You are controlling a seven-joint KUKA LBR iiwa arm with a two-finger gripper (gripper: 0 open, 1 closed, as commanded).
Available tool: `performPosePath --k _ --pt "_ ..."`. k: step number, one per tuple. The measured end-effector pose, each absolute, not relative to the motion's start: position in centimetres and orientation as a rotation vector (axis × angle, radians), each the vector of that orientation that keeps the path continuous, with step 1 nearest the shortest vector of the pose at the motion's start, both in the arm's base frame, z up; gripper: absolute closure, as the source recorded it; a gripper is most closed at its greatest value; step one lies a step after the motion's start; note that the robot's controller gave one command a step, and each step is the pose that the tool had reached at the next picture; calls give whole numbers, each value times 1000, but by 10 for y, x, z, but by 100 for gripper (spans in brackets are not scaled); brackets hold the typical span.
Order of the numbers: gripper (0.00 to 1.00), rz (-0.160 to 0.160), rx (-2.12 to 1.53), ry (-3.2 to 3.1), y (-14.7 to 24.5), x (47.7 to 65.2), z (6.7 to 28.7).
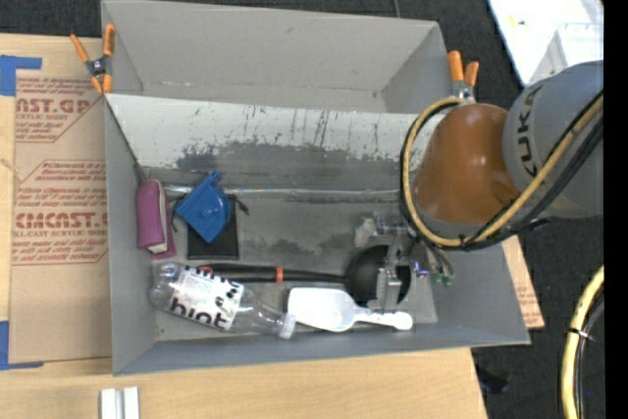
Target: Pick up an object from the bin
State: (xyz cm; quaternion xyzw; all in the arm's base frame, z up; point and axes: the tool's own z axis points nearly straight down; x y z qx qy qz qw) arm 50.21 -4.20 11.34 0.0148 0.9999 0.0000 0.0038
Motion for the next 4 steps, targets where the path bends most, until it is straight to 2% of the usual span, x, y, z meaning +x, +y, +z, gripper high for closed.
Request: performPosePath --k 1,2,3,4 --pt "0 -1 -151 3117 42 482 69" --pt "100 -9 141 3122 -48 496 71" --pt "100 -9 140 3122 -48 496 72" --pt "100 -7 141 3127 -48 494 90"
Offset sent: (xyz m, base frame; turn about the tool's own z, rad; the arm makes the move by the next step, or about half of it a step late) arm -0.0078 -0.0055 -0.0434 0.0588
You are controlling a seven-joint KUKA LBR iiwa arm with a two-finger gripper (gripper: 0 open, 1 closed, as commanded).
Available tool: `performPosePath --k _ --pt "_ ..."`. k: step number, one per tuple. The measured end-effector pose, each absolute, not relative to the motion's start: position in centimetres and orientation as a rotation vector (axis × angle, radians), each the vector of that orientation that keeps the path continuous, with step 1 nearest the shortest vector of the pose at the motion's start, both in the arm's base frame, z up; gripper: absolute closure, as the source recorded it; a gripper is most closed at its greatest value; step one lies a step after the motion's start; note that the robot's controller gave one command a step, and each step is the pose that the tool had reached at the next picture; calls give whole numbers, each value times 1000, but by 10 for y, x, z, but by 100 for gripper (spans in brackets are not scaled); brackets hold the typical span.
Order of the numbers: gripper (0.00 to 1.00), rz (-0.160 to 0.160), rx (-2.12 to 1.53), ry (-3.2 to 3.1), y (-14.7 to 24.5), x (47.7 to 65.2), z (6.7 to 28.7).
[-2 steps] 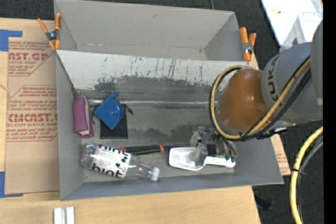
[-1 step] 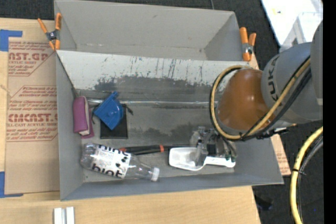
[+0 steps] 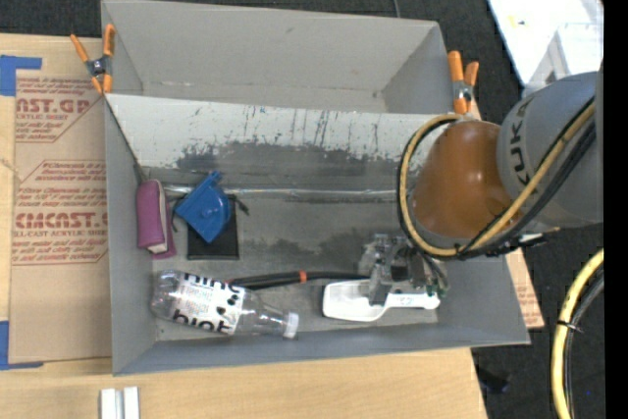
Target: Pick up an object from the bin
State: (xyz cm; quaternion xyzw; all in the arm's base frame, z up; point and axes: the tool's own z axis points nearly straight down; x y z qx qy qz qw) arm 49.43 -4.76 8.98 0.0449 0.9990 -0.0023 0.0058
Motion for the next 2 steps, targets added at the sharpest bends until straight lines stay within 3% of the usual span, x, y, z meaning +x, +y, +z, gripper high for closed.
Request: performPosePath --k 2 --pt "100 -7 140 3126 -47 494 111"
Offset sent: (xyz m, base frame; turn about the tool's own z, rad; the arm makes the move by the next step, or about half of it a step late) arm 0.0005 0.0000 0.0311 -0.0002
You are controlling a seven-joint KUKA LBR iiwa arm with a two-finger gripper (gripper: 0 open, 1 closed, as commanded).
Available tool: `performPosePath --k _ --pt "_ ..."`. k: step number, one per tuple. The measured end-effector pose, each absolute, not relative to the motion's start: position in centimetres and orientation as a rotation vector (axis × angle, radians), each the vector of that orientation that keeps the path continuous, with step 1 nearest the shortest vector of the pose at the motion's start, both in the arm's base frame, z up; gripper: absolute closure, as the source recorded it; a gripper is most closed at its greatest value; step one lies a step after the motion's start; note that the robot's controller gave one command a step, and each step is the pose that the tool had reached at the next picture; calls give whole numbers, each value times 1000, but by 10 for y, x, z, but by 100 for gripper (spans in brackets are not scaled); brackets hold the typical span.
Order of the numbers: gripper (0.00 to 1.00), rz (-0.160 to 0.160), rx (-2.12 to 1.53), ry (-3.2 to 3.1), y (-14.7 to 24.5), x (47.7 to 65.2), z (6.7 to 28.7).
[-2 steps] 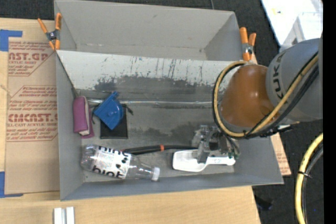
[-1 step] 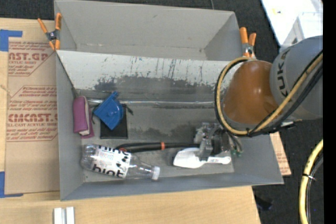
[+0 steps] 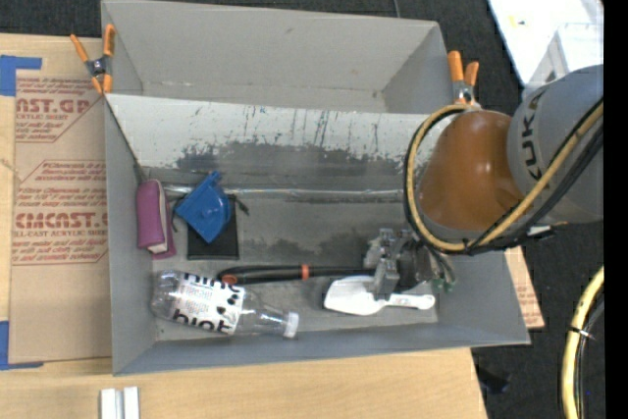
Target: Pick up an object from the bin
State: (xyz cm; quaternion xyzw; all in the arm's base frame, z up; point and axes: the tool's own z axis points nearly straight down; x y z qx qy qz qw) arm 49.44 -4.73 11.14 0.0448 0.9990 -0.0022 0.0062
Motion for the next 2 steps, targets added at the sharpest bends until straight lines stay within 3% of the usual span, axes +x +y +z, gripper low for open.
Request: performPosePath --k 2 --pt "100 -5 140 3132 -47 493 163"
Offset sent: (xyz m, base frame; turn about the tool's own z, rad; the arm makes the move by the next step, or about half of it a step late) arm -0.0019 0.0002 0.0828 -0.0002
